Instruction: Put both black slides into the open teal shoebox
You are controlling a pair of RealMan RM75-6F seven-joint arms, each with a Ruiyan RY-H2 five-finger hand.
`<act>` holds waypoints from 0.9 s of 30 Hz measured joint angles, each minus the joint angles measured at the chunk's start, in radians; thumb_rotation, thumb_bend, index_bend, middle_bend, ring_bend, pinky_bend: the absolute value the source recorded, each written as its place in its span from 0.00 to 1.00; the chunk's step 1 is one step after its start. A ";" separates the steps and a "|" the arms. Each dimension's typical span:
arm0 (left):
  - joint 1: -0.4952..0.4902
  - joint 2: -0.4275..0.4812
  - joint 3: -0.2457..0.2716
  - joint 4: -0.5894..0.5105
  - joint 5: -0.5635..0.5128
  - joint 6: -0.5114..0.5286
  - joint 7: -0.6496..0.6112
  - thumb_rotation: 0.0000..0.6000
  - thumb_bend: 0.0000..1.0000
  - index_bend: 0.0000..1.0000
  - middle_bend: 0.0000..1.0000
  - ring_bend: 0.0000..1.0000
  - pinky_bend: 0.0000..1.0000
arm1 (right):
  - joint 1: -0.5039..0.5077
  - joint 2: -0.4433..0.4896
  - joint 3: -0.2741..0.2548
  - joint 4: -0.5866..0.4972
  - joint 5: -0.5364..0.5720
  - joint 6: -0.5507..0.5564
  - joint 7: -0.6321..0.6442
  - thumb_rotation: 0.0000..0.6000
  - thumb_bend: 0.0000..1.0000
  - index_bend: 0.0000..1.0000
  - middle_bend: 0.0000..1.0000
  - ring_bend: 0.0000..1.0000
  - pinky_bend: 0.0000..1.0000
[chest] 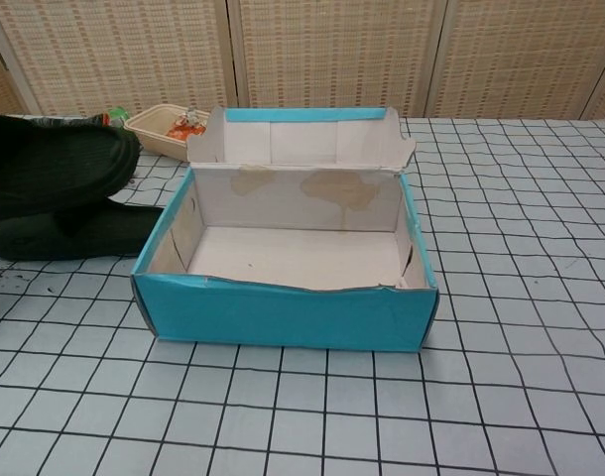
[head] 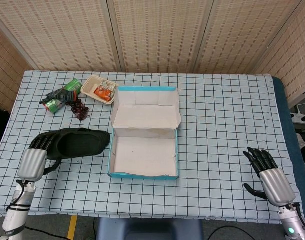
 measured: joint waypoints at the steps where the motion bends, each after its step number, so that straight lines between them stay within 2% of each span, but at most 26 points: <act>1: -0.009 0.004 -0.010 -0.022 -0.002 -0.002 0.013 1.00 0.76 0.80 0.90 0.81 0.67 | -0.001 0.000 0.001 0.000 0.001 0.003 0.001 1.00 0.12 0.00 0.00 0.00 0.00; 5: -0.055 0.021 -0.044 -0.128 -0.019 -0.043 0.029 1.00 0.76 0.80 0.90 0.81 0.68 | -0.003 -0.002 0.005 0.001 0.004 0.009 -0.001 1.00 0.12 0.00 0.00 0.00 0.00; 12: -0.192 0.011 -0.109 -0.242 -0.116 -0.222 0.045 1.00 0.76 0.80 0.91 0.81 0.68 | 0.004 -0.008 0.004 0.002 0.008 -0.009 -0.009 1.00 0.12 0.00 0.00 0.00 0.00; 18: -0.302 -0.044 -0.156 -0.261 -0.242 -0.337 0.079 1.00 0.76 0.80 0.91 0.81 0.67 | 0.005 -0.006 0.007 0.005 0.014 -0.010 -0.003 1.00 0.12 0.00 0.00 0.00 0.00; 27: -0.395 -0.136 -0.163 -0.219 -0.297 -0.376 0.158 1.00 0.76 0.81 0.91 0.81 0.70 | 0.007 -0.004 0.009 0.006 0.020 -0.014 0.005 1.00 0.12 0.00 0.00 0.00 0.00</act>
